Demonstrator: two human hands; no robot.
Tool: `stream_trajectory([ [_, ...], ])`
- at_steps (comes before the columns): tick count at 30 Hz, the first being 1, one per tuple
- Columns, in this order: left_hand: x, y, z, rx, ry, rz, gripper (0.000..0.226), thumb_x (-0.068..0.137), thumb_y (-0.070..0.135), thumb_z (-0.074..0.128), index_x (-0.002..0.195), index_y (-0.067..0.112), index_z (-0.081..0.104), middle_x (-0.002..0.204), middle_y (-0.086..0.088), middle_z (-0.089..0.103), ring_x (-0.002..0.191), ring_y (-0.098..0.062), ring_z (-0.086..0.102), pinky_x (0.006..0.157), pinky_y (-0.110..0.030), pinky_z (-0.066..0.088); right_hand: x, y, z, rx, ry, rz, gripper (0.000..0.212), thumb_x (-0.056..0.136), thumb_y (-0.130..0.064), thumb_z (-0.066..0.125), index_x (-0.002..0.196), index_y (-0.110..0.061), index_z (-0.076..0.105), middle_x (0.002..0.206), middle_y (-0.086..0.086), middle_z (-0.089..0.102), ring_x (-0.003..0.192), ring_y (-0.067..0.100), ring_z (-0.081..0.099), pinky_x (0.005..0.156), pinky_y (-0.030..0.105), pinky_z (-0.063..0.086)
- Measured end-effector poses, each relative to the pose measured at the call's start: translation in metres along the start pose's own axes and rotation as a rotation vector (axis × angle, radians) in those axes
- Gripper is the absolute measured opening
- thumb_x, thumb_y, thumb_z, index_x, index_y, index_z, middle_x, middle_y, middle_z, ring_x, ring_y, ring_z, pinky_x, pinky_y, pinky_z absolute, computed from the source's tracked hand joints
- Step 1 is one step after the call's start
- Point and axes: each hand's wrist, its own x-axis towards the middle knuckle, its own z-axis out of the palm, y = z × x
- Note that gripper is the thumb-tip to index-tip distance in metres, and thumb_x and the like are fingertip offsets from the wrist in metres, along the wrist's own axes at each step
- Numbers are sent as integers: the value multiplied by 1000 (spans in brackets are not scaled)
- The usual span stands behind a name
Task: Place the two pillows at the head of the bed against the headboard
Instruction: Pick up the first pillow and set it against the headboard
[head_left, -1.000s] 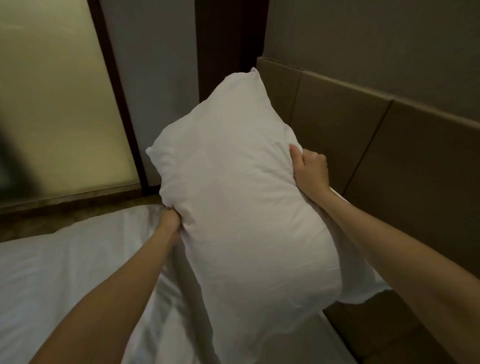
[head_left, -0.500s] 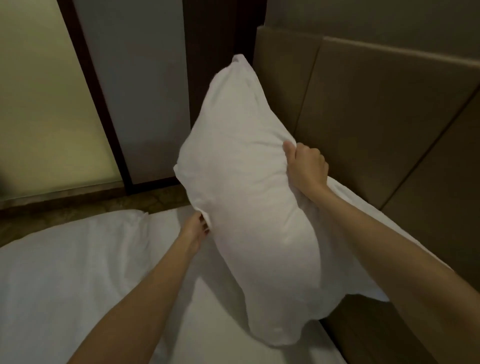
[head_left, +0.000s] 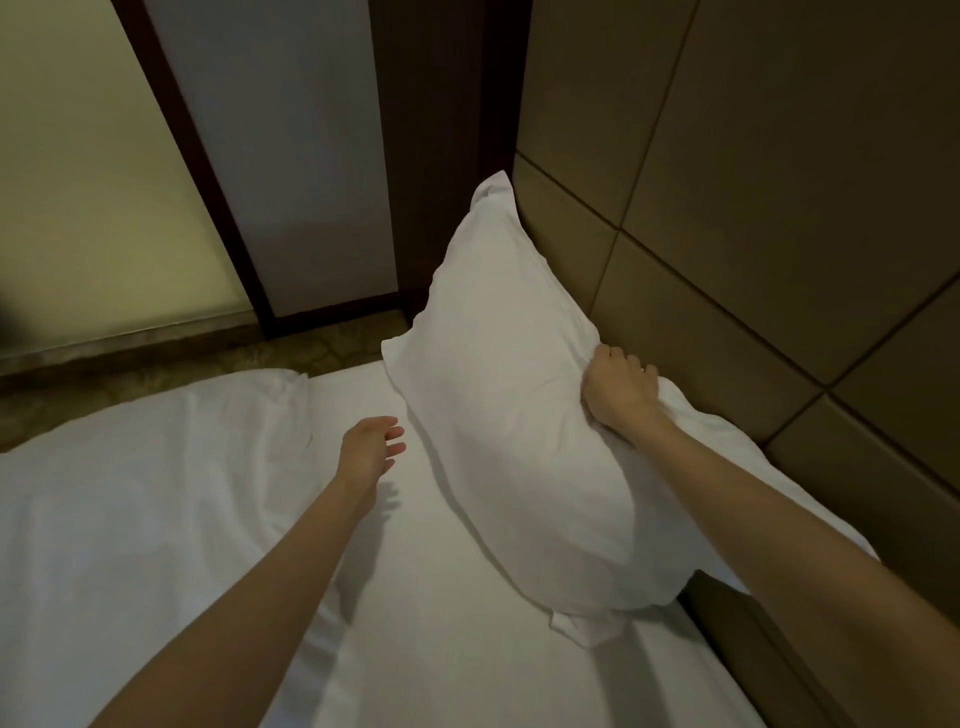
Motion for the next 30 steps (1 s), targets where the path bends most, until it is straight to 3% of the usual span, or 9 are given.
stream_trajectory([
  [5, -12, -11, 5, 31, -5, 10, 32, 98, 20, 40, 123, 7, 55, 125, -13, 59, 101, -23, 59, 92, -34, 45, -28, 24, -3, -107, -68, 96, 52, 95, -46, 33, 129, -8, 43, 133, 15, 52, 122, 33, 44, 100, 48, 31],
  [9, -28, -16, 8, 24, -1, -21, 32, 98, 17, 41, 123, 5, 56, 125, -14, 59, 105, -25, 59, 95, -36, 45, -45, 25, -18, 2, -103, -83, 30, 97, -27, 35, 113, -5, 48, 115, 18, 61, 100, 37, 58, 74, 39, 40],
  [12, -39, -9, 8, 51, -2, -3, 31, 98, 18, 41, 121, 6, 57, 121, -12, 60, 99, -23, 59, 91, -34, 45, -31, 11, -58, 256, -82, -57, 30, 98, -29, 36, 108, -7, 54, 108, 15, 59, 93, 31, 58, 76, 40, 46],
  [15, -40, 6, 4, 70, 23, 55, 30, 98, 18, 40, 119, 7, 58, 115, -10, 61, 96, -21, 59, 87, -32, 46, -4, -2, -84, 449, -12, -77, 25, 97, -29, 40, 88, -10, 53, 98, 12, 56, 80, 27, 55, 69, 35, 43],
  [17, -39, 11, 0, 82, 37, 92, 31, 98, 18, 38, 119, 7, 58, 113, -9, 61, 96, -21, 60, 86, -31, 46, -1, -4, -83, 393, 84, -51, 19, 95, -24, 41, 88, -12, 54, 93, 9, 60, 75, 26, 57, 62, 34, 43],
  [21, -42, 5, -9, 123, 43, 116, 31, 99, 18, 36, 116, 7, 59, 110, -9, 61, 93, -21, 59, 85, -31, 46, -24, 20, -57, -157, 88, -114, 26, 87, -14, 46, 113, -9, 50, 113, 15, 59, 101, 35, 56, 77, 40, 40],
  [24, -43, -3, -13, 123, 68, 102, 31, 99, 17, 35, 115, 7, 59, 110, -9, 60, 95, -23, 59, 86, -31, 46, -52, 17, -33, -101, 186, -196, 30, 91, -16, 39, 119, -12, 52, 125, 15, 53, 112, 34, 49, 90, 44, 35],
  [27, -46, -7, -11, 94, 98, 104, 31, 99, 16, 34, 114, 7, 60, 108, -10, 60, 95, -23, 58, 85, -32, 46, -108, 8, -4, -40, 221, -465, 42, 89, -34, 49, 129, -19, 52, 141, 15, 49, 127, 36, 47, 99, 52, 38],
  [30, -55, -11, -10, 133, 72, 147, 32, 99, 16, 32, 114, 6, 59, 108, -10, 60, 95, -24, 58, 89, -34, 47, -140, 49, 27, -409, 34, -808, 63, 88, -57, 39, 144, -28, 32, 156, 8, 28, 141, 36, 28, 109, 59, 28],
])
